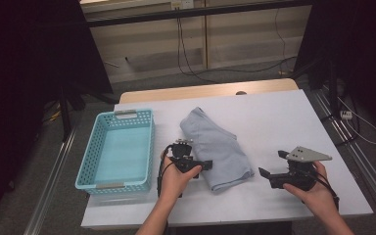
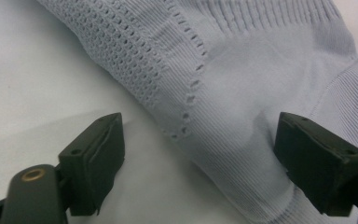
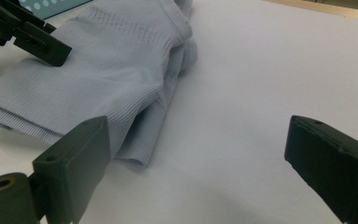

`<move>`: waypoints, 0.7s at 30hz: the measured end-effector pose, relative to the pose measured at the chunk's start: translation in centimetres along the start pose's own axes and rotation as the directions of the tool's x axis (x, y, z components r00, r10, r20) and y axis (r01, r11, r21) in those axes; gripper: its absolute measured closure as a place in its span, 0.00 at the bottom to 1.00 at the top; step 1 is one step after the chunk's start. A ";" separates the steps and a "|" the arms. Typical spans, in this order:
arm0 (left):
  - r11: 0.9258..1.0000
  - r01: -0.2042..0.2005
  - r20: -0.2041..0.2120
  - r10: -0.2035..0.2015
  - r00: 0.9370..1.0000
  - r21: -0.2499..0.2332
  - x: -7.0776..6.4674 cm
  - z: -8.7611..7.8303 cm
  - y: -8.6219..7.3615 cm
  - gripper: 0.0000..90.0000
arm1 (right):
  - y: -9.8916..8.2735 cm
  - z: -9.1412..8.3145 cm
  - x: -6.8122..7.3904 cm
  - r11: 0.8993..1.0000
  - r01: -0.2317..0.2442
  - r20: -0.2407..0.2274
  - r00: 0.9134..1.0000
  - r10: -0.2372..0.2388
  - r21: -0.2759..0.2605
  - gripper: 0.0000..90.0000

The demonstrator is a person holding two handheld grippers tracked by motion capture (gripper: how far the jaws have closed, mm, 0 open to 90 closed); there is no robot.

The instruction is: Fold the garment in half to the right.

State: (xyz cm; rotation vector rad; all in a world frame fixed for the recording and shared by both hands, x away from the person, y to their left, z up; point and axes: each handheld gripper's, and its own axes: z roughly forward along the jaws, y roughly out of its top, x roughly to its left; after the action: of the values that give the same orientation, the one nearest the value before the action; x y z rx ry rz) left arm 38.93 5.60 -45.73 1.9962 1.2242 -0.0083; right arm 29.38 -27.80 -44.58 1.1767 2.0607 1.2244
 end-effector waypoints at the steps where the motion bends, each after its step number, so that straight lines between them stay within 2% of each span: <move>1: 1.000 0.004 0.002 -0.004 1.000 0.000 0.0 0.0 0.0 0.22 | 0.0 0.0 0.0 1.000 0.000 0.000 1.000 0.000 -0.001 0.08; 9: 1.000 0.004 0.007 -0.004 1.000 0.007 0.0 0.0 0.0 0.26 | -0.1 0.1 0.1 1.000 0.006 -0.004 1.000 -0.006 0.003 0.08; 12: 1.000 0.023 0.025 -0.023 0.999 0.011 -0.1 0.0 -0.1 0.31 | -0.1 0.2 0.2 1.000 0.008 -0.005 1.000 -0.008 0.005 0.08; 17: 1.000 0.019 0.017 -0.020 1.000 0.012 -0.3 0.1 -0.1 0.36 | -0.1 0.2 0.3 1.000 0.009 -0.005 1.000 -0.009 0.005 0.08; 20: 0.999 0.036 0.030 -0.037 0.999 0.014 -0.3 0.1 -0.2 0.40 | -0.1 0.2 0.3 1.000 0.008 -0.005 1.000 -0.008 0.006 0.08; 21: 0.998 0.055 0.041 -0.055 0.998 0.013 -0.3 0.1 -0.2 0.42 | -0.1 0.2 0.3 1.000 0.010 -0.005 1.000 -0.010 0.006 0.08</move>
State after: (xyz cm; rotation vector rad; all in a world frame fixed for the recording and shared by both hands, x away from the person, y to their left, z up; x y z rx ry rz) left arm 38.64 5.34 -45.80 1.9628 1.2554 -0.0839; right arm 29.34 -27.49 -44.78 1.1665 2.0731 1.2186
